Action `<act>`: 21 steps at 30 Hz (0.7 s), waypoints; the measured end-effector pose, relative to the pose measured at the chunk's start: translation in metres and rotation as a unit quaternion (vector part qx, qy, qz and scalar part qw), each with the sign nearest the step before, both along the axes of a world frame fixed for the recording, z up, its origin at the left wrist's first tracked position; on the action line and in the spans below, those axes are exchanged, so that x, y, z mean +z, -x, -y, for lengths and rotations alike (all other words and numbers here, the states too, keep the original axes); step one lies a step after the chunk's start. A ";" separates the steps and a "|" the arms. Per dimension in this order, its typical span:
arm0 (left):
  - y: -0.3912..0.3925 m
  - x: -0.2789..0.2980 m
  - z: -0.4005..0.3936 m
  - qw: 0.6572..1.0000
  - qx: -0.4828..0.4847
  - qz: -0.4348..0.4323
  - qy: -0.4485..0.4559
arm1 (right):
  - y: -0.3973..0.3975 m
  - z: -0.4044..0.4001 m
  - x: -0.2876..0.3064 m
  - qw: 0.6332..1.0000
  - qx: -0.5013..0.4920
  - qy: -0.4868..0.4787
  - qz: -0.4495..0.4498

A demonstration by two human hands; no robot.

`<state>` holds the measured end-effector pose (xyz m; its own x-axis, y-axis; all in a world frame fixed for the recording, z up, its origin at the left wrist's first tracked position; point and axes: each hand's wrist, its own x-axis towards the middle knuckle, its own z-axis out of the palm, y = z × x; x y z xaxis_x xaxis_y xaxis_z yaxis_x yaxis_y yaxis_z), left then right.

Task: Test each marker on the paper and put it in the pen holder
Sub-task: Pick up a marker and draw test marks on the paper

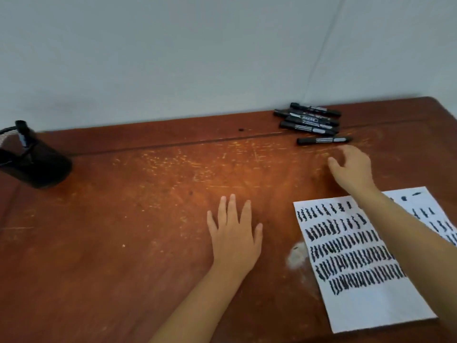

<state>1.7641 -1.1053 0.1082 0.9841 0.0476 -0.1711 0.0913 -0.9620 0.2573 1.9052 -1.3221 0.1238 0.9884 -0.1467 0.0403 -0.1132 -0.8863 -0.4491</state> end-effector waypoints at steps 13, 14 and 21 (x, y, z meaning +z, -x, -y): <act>-0.002 -0.022 0.021 0.996 0.069 0.025 -0.040 | -0.043 0.060 -0.006 0.985 0.167 0.040 -0.026; -0.001 -0.022 0.021 0.997 0.066 0.023 -0.041 | -0.035 0.064 -0.002 0.984 0.176 0.000 -0.023; 0.003 -0.020 0.024 0.994 0.086 0.066 0.009 | 0.060 0.080 0.016 0.965 0.139 -0.220 0.028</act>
<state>1.7612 -1.1292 0.0883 0.9754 0.2160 -0.0437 0.2192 -0.9298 0.2957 1.8451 -1.4018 0.1401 0.9900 0.1092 0.0889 0.1370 -0.6009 -0.7875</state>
